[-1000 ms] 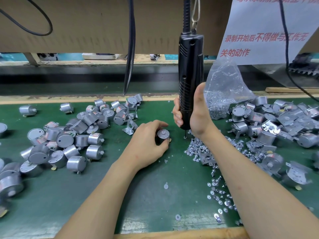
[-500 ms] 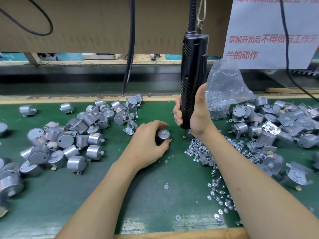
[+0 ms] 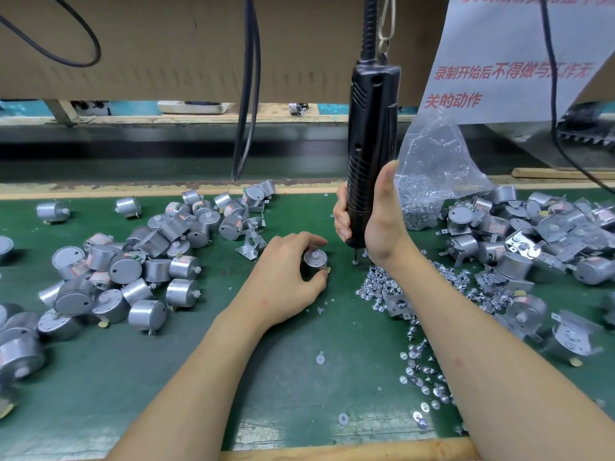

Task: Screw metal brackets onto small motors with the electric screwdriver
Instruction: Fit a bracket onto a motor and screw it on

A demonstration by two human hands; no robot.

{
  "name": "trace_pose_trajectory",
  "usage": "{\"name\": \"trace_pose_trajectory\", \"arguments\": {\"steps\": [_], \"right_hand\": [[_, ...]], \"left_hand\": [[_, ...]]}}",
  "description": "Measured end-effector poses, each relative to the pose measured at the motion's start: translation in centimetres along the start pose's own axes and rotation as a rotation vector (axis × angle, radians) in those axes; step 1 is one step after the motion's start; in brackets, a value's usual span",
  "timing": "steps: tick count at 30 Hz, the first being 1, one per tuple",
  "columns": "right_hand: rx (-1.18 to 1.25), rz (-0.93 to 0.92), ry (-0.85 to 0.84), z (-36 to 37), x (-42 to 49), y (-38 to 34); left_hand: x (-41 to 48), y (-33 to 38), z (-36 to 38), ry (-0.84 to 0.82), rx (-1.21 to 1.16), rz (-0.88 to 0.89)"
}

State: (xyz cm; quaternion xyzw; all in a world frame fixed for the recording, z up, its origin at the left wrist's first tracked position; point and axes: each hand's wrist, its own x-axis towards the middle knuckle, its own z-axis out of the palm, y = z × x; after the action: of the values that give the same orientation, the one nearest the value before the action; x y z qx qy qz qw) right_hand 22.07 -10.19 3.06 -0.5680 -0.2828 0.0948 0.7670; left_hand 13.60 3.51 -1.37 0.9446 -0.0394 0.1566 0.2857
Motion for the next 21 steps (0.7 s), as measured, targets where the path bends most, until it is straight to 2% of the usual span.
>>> {"name": "trace_pose_trajectory", "arguments": {"steps": [21], "right_hand": [[0.01, -0.018, -0.018, 0.58, -0.13, -0.42]], "left_hand": [[-0.3, 0.32, -0.36, 0.004, -0.069, -0.022]]}}
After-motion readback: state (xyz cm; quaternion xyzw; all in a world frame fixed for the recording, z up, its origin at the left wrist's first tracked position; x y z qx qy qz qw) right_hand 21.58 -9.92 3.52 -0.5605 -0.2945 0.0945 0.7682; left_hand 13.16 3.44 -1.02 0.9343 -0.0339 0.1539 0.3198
